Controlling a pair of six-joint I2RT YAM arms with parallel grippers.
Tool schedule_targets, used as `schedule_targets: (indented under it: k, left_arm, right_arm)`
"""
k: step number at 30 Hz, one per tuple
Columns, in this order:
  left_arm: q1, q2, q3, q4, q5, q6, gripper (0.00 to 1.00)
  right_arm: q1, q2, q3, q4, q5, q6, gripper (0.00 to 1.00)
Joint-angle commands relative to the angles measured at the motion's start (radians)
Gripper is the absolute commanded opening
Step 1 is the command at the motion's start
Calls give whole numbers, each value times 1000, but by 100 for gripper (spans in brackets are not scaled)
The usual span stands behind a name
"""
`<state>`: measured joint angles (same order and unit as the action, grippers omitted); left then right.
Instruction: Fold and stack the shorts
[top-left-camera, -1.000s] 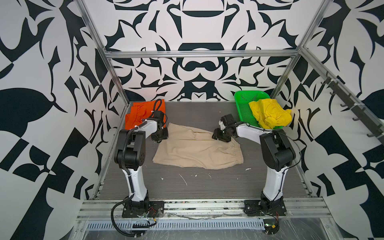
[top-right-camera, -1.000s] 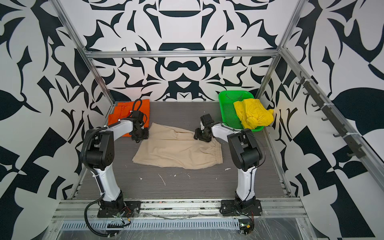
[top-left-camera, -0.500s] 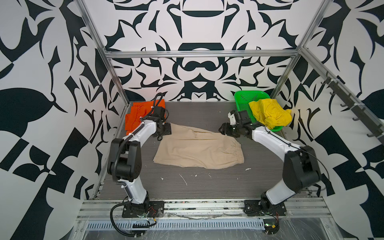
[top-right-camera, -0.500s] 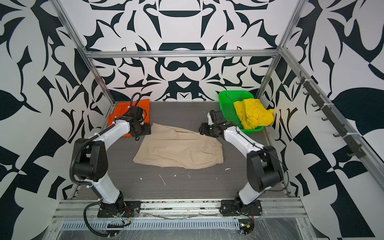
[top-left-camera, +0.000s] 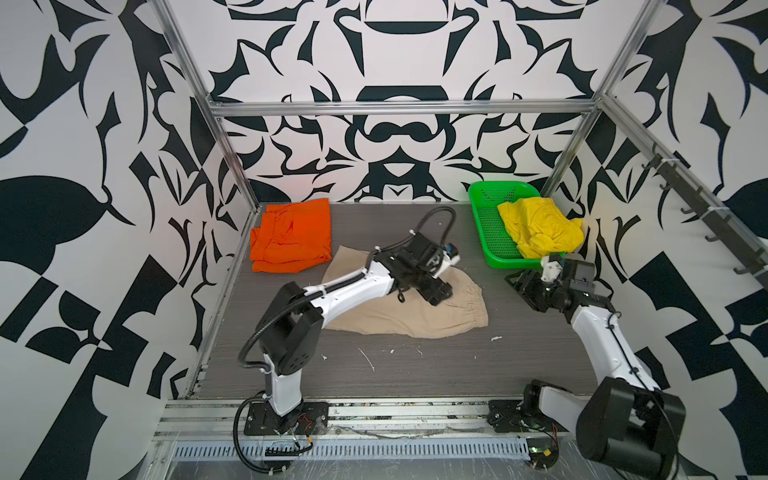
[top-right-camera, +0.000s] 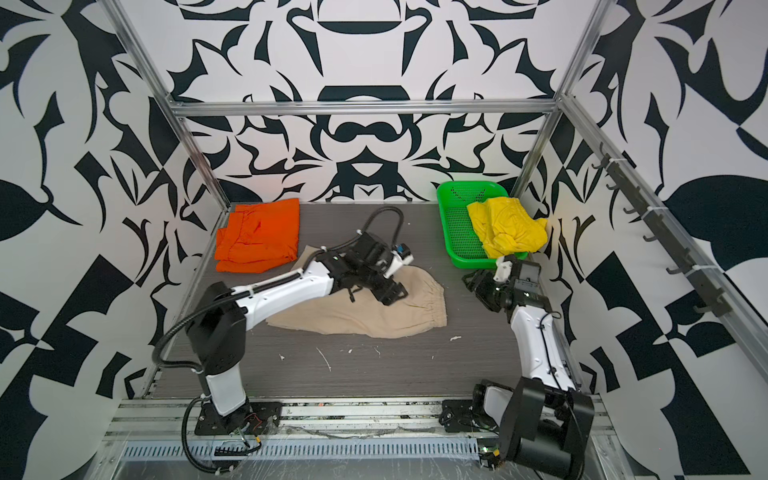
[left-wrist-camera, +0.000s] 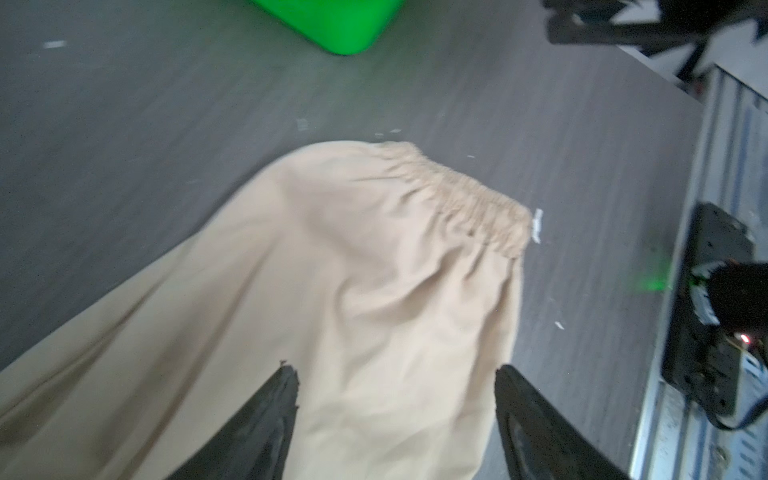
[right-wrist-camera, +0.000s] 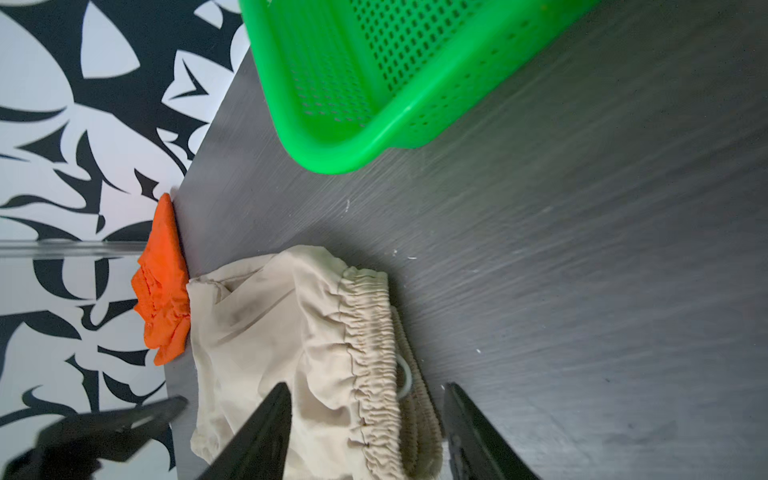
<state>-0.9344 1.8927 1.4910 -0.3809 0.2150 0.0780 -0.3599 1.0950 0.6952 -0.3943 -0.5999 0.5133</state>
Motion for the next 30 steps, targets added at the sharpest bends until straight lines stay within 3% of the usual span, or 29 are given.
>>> schedule_targets:
  k: [1, 7, 14, 17, 20, 23, 25, 30]
  left_arm:
    - [-54, 79, 52, 39, 111, 108, 80]
    - [-122, 223, 133, 50, 106, 189, 82]
    - [-135, 349, 138, 69, -44, 221, 79]
    - [-138, 358, 93, 109, -97, 203, 67]
    - [-138, 329, 43, 166, -117, 165, 36]
    - [-134, 267, -27, 274, -102, 112, 17]
    - [-127, 226, -74, 351, -70, 75, 12]
    - [-115, 150, -173, 504, 13, 13, 11]
  right_arm:
    - [-84, -11, -41, 6, -109, 27, 62]
    - [-104, 37, -75, 27, -139, 37, 62]
    - [-105, 40, -92, 20, -146, 38, 63]
    - [-104, 39, -104, -1, -152, 45, 63]
    - [-102, 45, -117, -17, -192, 57, 63]
    - [-89, 53, -129, -38, -229, 68, 66]
    - [-69, 65, -140, -34, -251, 88, 68]
    - [48, 128, -164, 93, -304, 219, 72]
